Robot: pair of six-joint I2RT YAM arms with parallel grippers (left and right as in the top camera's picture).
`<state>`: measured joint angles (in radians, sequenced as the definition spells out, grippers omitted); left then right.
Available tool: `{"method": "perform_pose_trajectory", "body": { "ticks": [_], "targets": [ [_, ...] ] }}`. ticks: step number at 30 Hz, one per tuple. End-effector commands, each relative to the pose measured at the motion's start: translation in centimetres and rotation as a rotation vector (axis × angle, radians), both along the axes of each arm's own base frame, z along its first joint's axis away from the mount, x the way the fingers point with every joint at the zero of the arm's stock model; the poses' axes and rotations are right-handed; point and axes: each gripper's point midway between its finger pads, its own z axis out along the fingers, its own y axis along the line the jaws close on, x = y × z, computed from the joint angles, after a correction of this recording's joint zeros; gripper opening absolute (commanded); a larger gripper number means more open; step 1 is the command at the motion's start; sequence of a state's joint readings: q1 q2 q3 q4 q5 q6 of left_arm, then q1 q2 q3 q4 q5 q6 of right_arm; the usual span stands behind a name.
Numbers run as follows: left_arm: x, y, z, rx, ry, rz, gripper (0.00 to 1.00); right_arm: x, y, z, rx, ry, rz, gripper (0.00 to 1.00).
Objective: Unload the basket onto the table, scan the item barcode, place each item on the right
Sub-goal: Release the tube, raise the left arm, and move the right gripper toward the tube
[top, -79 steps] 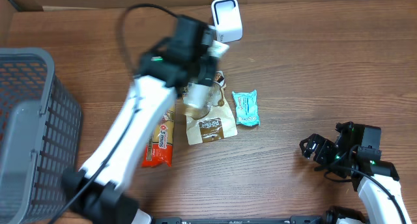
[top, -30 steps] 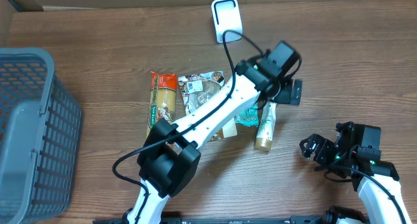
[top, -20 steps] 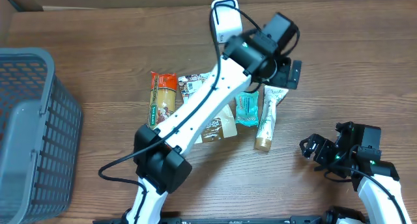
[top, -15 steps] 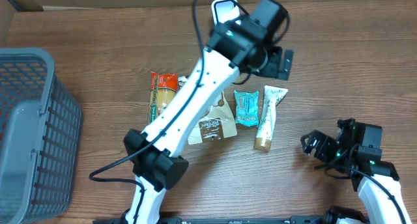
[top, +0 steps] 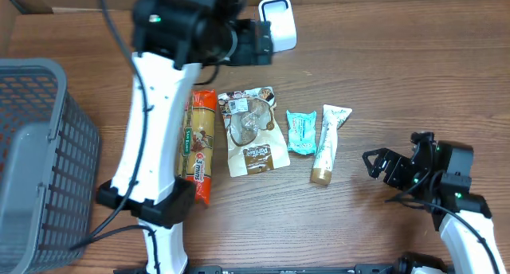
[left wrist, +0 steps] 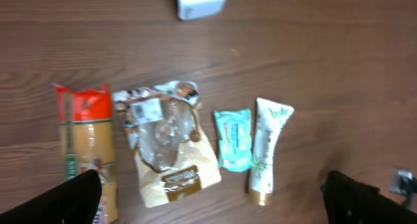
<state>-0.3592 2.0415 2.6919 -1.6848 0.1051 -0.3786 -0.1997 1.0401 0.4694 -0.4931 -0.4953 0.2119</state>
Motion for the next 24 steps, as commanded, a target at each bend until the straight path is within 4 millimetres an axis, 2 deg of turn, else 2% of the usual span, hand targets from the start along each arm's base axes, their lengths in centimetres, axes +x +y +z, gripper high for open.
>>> {"method": "perform_pose_trajectory", "body": {
  "ticks": [1, 7, 8, 13, 18, 21, 24],
  "targets": [
    [-0.8, 3.5, 3.6, -0.007, -0.104, 0.031, 1.0, 2.5, 1.5, 5.7, -0.013, -0.133, 0.115, 1.0],
    [-2.1, 8.0, 7.1, -0.006, -0.203, 0.111, 1.0, 3.7, 2.8, 13.3, -0.148, -0.194, 0.173, 1.0],
    [-2.4, 8.6, 7.7, -0.001, -0.222, 0.117, 1.0, 3.6, 3.2, 14.8, -0.169, -0.209, 0.183, 1.0],
    [-4.0, 11.1, 9.9, 0.02, -0.296, 0.142, 1.0, 2.7, 5.7, 20.1, -0.184, -0.275, 0.26, 1.0],
    [-5.4, 11.9, 11.3, 0.044, -0.348, 0.128, 1.0, 2.1, 8.2, 22.2, -0.115, -0.34, 0.35, 1.0],
    [-5.9, 12.0, 11.2, 0.066, -0.35, 0.1, 1.0, 1.8, 8.4, 21.9, -0.098, -0.32, 0.365, 1.0],
    [-6.6, 12.4, 9.9, 0.091, -0.302, 0.106, 1.0, 2.2, 8.2, 21.2, -0.112, -0.299, 0.355, 1.0]
  ]
}}
